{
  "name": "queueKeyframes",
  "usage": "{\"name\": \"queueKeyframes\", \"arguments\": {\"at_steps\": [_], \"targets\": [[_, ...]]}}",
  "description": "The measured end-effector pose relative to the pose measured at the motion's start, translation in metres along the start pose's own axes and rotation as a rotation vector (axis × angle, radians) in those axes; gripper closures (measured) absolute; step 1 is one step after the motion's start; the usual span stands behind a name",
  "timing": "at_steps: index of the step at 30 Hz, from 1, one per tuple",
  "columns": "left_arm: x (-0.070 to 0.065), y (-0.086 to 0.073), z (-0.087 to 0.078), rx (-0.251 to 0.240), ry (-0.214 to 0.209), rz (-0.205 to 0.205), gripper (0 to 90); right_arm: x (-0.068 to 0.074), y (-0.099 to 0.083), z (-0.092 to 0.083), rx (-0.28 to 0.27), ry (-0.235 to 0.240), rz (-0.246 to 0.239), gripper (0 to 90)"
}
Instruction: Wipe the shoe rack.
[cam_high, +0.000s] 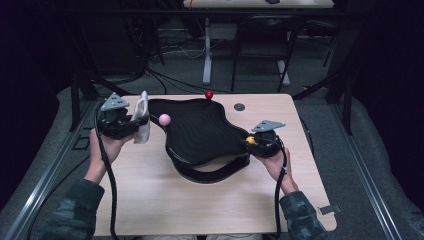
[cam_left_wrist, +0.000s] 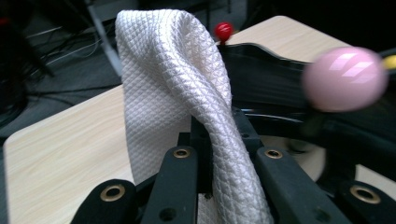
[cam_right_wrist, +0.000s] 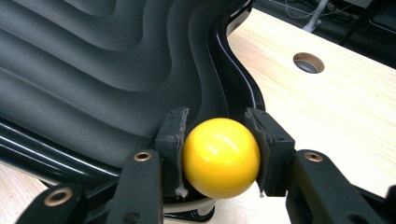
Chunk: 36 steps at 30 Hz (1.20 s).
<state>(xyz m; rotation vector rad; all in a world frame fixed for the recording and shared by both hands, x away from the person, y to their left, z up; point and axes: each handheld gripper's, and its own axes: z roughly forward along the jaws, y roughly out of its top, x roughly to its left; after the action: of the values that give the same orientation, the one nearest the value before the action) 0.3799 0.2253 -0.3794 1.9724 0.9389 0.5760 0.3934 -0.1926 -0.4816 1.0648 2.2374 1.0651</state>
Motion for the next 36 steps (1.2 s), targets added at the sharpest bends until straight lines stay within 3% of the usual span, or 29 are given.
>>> {"name": "queueKeyframes", "arguments": {"at_steps": [7,13,24,31,36], "targets": [[-0.019,0.0,0.006,0.009,-0.059,0.038,82.9,0.0,0.0,0.0,0.0,0.0,-0.009,59.8],[-0.02,0.0,0.008,0.002,-0.05,0.044,83.0,0.0,0.0,0.0,-0.001,0.002,-0.021,59.9],[0.019,0.007,0.006,0.021,0.028,-0.025,83.0,-0.001,0.0,0.0,-0.005,0.006,-0.026,59.8],[0.044,0.016,0.017,0.071,0.084,-0.065,83.0,-0.001,-0.001,0.0,-0.006,0.009,-0.027,59.8],[0.051,0.019,0.026,0.084,0.102,-0.08,82.9,-0.001,-0.001,0.0,-0.006,0.008,-0.027,59.8]]}}
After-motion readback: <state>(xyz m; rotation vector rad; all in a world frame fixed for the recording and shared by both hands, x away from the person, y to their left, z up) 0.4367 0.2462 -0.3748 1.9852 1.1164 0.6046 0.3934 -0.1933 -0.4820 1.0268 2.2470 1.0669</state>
